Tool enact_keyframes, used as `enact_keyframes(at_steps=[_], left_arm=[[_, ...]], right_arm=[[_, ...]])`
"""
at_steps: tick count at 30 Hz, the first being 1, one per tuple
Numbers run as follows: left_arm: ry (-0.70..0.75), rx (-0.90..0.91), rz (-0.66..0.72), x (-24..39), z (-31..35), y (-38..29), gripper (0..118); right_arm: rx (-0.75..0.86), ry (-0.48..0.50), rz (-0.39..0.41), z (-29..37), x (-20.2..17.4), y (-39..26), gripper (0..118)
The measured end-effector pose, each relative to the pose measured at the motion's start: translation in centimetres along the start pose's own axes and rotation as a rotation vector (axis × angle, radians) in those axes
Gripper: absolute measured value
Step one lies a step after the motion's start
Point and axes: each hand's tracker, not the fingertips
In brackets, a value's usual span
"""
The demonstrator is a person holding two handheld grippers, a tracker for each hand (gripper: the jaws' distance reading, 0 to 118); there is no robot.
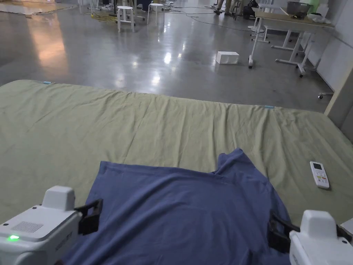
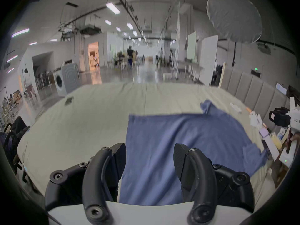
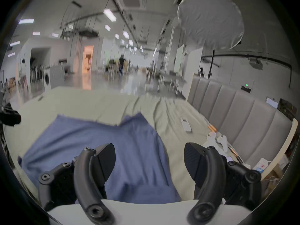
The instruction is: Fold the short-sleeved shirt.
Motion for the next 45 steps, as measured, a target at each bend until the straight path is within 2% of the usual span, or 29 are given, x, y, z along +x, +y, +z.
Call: enact_keyframes(at_steps=[2, 4, 6, 7, 8, 10, 11, 17, 22, 33, 34, 36, 38, 39, 45], left_arm=[[0.018, 0.080, -0.003, 1.7, 0.4, 1.4, 60], [0.042, 0.144, -0.024, 3.0, 0.5, 2.3, 59], [0.057, 0.203, -0.050, 4.3, 0.9, 3.1, 45], [0.063, 0.227, -0.060, 4.8, 1.0, 3.5, 34], [0.070, 0.241, -0.063, 5.3, 1.1, 3.7, 19], [0.076, 0.260, -0.065, 6.0, 1.3, 4.0, 11], [0.072, 0.268, -0.059, 6.0, 1.3, 4.1, 3], [0.037, 0.181, 0.005, 5.5, 0.6, 4.3, 0], [-0.003, -0.014, 0.054, 2.1, 0.3, 2.9, 0], [0.038, -0.458, 0.142, -6.7, 0.4, -5.6, 0], [0.060, -0.489, 0.157, -7.3, 0.1, -6.3, 2], [0.083, -0.533, 0.181, -7.9, -0.3, -7.6, 32], [0.121, -0.581, 0.213, -8.4, -1.2, -8.6, 71], [0.127, -0.606, 0.218, -8.6, -1.6, -9.2, 75], [0.130, -0.721, 0.175, -7.5, -3.8, -12.4, 74]], right_arm=[[0.050, 0.029, -0.062, -0.1, -1.3, 1.2, 85], [0.145, 0.011, -0.046, 0.2, -2.5, 2.2, 69], [0.229, -0.016, -0.005, 0.2, -3.7, 3.1, 35], [0.228, -0.017, -0.027, 0.1, -4.1, 3.2, 21], [0.263, -0.013, -0.025, 0.1, -4.4, 3.5, 15], [0.262, -0.013, -0.043, -0.3, -4.9, 3.7, 4], [0.273, -0.016, -0.051, -0.4, -5.1, 3.8, 1], [0.285, 0.006, -0.045, -0.5, -5.7, 3.7, 0], [0.260, 0.022, -0.033, -0.8, -5.9, 3.2, 0], [0.163, 0.049, -0.012, -2.6, -6.7, 0.8, 0], [0.156, 0.054, -0.008, -2.6, -6.8, 0.6, 0], [0.140, 0.060, 0.003, -2.8, -7.1, 0.2, 0], [0.123, 0.066, 0.008, -3.0, -7.1, -0.1, 0], [0.114, 0.068, 0.010, -3.0, -7.2, -0.2, 0], [0.075, 0.066, 0.016, -3.3, -6.8, -1.2, 0]])
